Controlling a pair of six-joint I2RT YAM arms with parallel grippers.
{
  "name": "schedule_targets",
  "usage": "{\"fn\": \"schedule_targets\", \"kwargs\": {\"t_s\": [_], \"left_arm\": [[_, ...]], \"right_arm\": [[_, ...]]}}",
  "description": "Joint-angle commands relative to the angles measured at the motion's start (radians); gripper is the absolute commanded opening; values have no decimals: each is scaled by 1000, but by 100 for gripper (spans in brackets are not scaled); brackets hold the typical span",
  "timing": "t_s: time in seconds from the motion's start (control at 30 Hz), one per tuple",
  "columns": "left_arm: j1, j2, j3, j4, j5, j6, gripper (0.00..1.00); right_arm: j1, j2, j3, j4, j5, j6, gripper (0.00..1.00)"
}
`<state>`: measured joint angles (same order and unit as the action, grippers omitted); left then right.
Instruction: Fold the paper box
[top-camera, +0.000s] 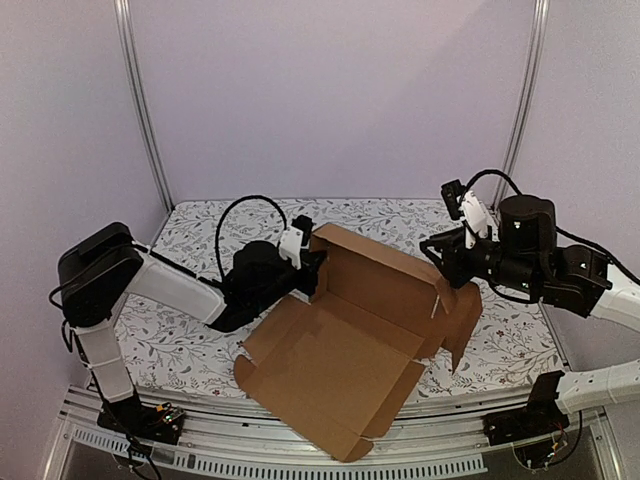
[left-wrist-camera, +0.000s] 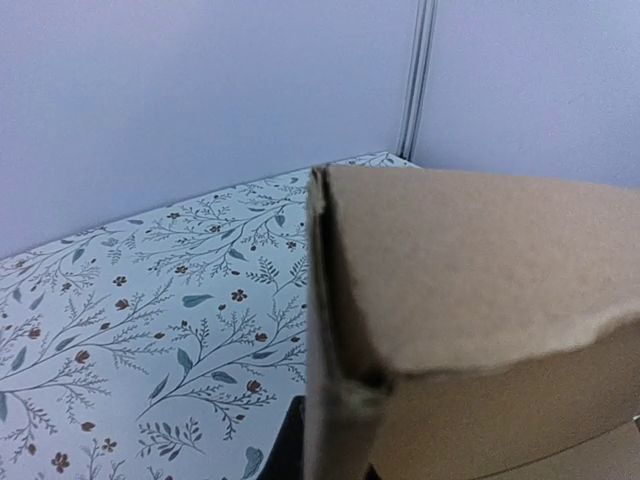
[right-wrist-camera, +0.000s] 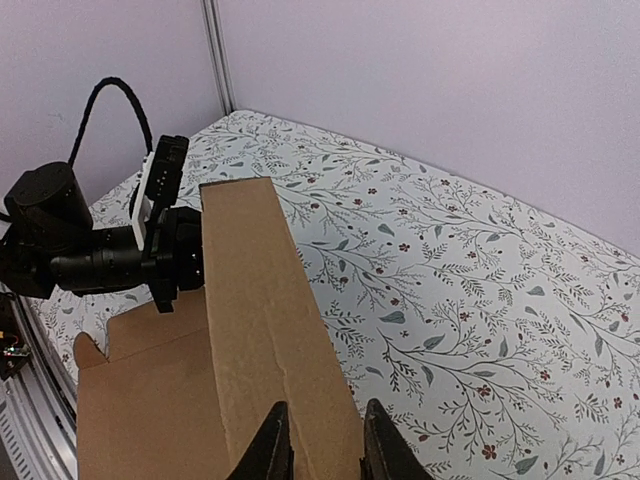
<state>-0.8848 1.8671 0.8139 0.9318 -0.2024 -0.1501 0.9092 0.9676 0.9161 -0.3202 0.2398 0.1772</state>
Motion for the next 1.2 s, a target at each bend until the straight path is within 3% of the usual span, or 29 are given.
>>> {"fn": "schedule_targets", "kwargs": {"t_s": [0.0, 0.27, 0.4, 0.73, 1.17], "left_arm": [[12, -85, 77, -298, -77, -119, 0], [14, -156, 174, -692, -154, -238, 0], [12, -197, 165, -812, -183, -294, 0], [-25, -258, 36, -857, -337, -472, 0], [-97, -297, -41, -875, -452, -612, 0]], "right_arm": [[-1, -34, 28, -99, 36, 2, 22], [-1, -12, 87, -190, 64, 83, 22], [-1, 3, 93, -194, 90, 86, 20], [-14, 96, 84, -170, 122, 106, 0], [-91, 223, 30, -76, 9, 123, 0]]}}
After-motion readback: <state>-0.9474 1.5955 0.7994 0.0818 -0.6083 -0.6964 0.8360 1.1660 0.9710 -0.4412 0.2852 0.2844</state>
